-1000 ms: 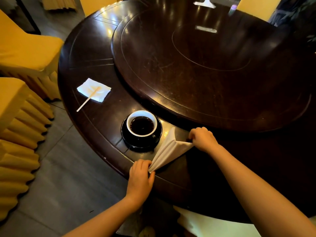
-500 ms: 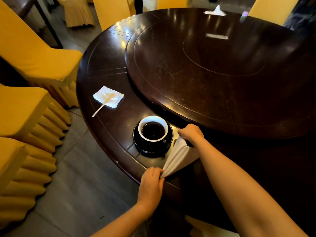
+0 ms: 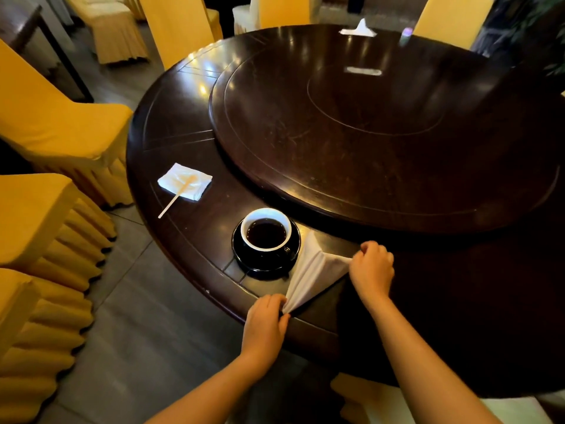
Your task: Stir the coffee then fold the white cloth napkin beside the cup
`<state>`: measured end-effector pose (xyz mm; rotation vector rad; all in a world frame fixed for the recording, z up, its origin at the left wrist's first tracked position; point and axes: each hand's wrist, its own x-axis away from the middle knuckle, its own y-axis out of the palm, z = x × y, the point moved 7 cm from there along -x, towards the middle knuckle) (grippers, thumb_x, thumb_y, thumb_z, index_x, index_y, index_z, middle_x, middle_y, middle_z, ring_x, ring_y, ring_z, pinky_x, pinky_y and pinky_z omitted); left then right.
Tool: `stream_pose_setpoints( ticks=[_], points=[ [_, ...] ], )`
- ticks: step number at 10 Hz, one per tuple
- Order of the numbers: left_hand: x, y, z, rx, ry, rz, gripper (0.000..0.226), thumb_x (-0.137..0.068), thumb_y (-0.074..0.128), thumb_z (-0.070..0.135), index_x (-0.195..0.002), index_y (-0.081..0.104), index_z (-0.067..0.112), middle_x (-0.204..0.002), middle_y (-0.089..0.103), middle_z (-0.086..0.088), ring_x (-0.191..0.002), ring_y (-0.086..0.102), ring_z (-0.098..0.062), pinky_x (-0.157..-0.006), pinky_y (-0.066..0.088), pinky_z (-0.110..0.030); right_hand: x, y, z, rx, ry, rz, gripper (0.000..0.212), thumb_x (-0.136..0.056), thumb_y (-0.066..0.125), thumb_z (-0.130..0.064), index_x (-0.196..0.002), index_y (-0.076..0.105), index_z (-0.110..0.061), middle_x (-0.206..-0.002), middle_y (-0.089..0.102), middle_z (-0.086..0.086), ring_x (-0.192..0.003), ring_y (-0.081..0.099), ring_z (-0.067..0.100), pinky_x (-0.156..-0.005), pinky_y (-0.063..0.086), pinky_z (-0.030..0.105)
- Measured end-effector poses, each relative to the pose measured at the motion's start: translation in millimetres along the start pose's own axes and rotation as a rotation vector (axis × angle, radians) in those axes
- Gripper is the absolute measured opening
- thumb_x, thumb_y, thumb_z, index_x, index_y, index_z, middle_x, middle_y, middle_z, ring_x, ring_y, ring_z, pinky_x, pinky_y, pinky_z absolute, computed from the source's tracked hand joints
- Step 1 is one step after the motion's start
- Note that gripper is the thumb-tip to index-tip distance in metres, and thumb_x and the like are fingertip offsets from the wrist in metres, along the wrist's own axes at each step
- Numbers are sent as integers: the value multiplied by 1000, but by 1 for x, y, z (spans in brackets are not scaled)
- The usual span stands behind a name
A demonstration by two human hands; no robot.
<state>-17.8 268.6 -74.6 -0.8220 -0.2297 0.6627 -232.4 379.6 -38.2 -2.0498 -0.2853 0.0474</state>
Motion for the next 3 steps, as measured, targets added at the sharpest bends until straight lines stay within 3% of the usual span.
stream_pose_setpoints(
  ticks=[1,3],
  points=[
    [0,0,0,8,-8,-33,19,-77,68,15,-94,60,14,-89,63,-3,-83,56,-19,-69,38,-24,35,9,30,79,84,-19,30,-86,49,-15,-115,55,-10,-125,53,17,-118,42,36,-96,38,45],
    [2,-3,-9,-64,14,-189,15,-83,60,25,-95,56,20,-93,61,1,-88,56,-17,-74,42,-28,98,40,43,184,-2,-63,50,-86,55,-20,-134,43,-8,-146,38,13,-134,33,31,-110,29,44]
  ],
)
